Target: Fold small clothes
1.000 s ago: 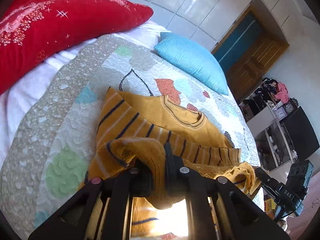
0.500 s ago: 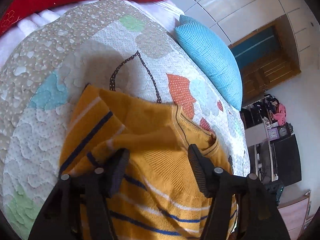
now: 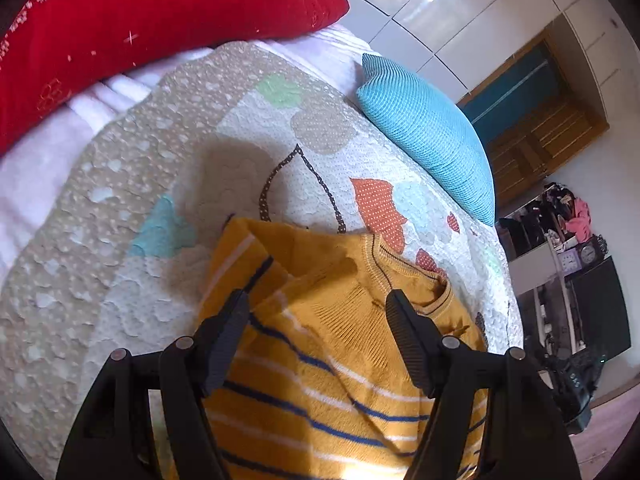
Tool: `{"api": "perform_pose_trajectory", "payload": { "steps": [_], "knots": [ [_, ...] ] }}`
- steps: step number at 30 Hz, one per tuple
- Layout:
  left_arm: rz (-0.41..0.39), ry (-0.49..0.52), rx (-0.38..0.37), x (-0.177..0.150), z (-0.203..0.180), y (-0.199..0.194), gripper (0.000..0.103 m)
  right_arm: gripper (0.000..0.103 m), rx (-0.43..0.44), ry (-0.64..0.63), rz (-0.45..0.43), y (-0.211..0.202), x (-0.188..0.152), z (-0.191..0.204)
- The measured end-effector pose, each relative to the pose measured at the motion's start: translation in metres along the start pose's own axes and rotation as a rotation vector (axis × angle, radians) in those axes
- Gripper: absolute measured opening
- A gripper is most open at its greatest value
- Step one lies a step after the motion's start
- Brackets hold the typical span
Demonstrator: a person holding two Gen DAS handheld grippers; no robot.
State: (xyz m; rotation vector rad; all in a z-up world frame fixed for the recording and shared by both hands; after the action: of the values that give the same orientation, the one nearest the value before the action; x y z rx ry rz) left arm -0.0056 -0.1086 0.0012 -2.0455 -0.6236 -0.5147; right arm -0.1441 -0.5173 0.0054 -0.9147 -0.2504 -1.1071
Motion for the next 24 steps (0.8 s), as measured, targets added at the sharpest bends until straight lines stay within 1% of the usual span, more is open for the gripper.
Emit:
{"api": "perform_pose_trajectory", "payload": {
  "steps": [2,3,4,5,6,7,8,10,11,12,13,15,16,18,20,22,24],
  "knots": [
    [-0.008,0.043,0.024,-0.007,0.001,-0.017,0.071,0.056,0.036,-0.114,0.037,-0.014,-0.018,0.025],
    [-0.005,0.062,0.036,-0.013,0.003,-0.025,0.073,0.049,0.053,-0.179,0.059,-0.020,-0.031,0.038],
    [0.000,0.078,0.049,-0.021,0.004,-0.033,0.074,0.045,0.071,-0.234,0.086,-0.024,-0.046,0.048],
    [0.005,0.092,0.062,-0.030,0.007,-0.041,0.074,0.044,0.085,-0.273,0.113,-0.025,-0.061,0.054],
    [0.013,0.109,0.077,-0.041,0.010,-0.049,0.074,0.044,0.079,-0.304,0.130,-0.027,-0.075,0.056],
    [0.022,0.127,0.095,-0.052,0.012,-0.055,0.074,0.044,0.050,-0.329,0.135,-0.027,-0.087,0.053],
    [0.031,0.146,0.117,-0.063,0.015,-0.061,0.074,0.044,0.020,-0.335,0.138,-0.025,-0.096,0.044],
    [0.034,0.178,0.156,-0.085,0.019,-0.076,0.074,0.035,-0.031,-0.285,0.149,-0.016,-0.104,0.018],
    [0.034,0.181,0.160,-0.095,0.022,-0.084,0.074,0.032,-0.037,-0.250,0.157,-0.010,-0.106,0.005],
    [0.032,0.175,0.158,-0.103,0.024,-0.093,0.074,0.030,-0.033,-0.230,0.158,-0.009,-0.106,0.000],
    [0.024,0.162,0.150,-0.111,0.028,-0.104,0.074,0.030,-0.042,-0.230,0.153,-0.012,-0.105,0.001],
    [0.001,0.142,0.149,-0.125,0.034,-0.125,0.076,0.037,-0.090,-0.279,0.134,-0.022,-0.102,0.017],
    [-0.013,0.139,0.162,-0.131,0.037,-0.135,0.077,0.037,-0.098,-0.318,0.115,-0.027,-0.102,0.030],
    [-0.046,0.141,0.190,-0.144,0.042,-0.155,0.079,0.037,-0.058,-0.379,0.098,-0.036,-0.107,0.059],
    [-0.065,0.148,0.218,-0.153,0.044,-0.168,0.079,0.037,-0.024,-0.434,0.093,-0.039,-0.119,0.089],
    [-0.085,0.153,0.248,-0.160,0.047,-0.180,0.080,0.037,0.010,-0.490,0.108,-0.030,-0.137,0.119],
    [-0.112,0.162,0.273,-0.166,0.049,-0.193,0.080,0.037,0.035,-0.531,0.141,-0.011,-0.157,0.146]
  ]
}}
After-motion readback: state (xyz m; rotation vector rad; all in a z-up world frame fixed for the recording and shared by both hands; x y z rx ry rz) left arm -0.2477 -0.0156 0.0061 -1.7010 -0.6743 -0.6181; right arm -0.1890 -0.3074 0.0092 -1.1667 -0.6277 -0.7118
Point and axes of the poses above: each gripper's, at about its wrist camera, not at the fingertips, and y roughly the way its jaws point, z to its left, x to its top, the point moved 3 cm from there along y, roughly the way its jaws point, and after that the axes turned 10 degrees about -z, right-handed, at the moved point
